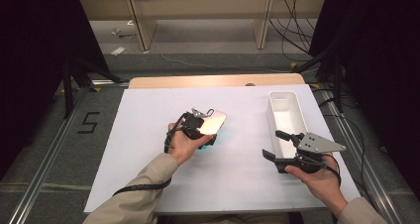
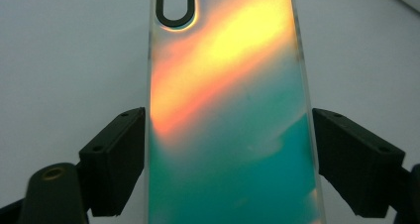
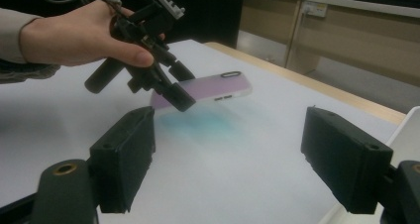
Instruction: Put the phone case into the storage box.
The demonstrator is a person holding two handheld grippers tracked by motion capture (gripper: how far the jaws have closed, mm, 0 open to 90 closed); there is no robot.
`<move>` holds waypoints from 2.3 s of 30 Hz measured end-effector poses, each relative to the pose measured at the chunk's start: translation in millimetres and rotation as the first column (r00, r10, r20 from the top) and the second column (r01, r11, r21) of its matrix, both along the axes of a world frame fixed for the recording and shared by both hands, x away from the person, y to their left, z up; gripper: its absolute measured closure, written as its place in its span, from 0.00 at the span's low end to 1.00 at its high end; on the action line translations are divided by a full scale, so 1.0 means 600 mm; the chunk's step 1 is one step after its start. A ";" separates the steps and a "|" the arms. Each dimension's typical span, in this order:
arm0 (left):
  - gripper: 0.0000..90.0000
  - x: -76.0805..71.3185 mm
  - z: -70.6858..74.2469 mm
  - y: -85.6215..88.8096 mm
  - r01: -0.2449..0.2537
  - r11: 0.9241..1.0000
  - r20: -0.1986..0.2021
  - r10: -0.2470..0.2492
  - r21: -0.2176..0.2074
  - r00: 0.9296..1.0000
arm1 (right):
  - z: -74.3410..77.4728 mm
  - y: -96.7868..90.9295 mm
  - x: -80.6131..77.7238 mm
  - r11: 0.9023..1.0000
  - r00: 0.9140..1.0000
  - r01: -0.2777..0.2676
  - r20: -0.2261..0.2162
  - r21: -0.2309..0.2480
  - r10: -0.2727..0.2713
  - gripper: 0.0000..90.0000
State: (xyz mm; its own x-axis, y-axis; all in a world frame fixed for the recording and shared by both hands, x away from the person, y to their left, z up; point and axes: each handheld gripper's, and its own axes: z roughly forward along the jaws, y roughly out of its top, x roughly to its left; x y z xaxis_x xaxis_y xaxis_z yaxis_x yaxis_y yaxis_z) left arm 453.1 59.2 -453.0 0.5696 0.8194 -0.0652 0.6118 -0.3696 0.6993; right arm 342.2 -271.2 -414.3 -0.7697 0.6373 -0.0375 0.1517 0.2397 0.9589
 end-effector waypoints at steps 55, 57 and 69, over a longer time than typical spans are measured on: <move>0.19 -0.076 0.043 -0.004 0.128 0.989 0.111 -0.118 -0.080 0.987 | 0.030 0.123 0.138 0.991 0.989 0.119 -0.094 0.063 -0.113 0.21; 0.19 -0.079 0.042 -0.007 0.133 0.988 0.111 -0.124 -0.079 0.986 | 0.029 0.127 0.140 0.991 0.988 0.121 -0.102 0.056 -0.115 0.21; 0.19 -0.086 0.044 -0.016 0.153 0.985 0.119 -0.143 -0.079 0.983 | 0.020 0.154 0.158 0.992 0.985 0.114 -0.136 0.044 -0.107 0.21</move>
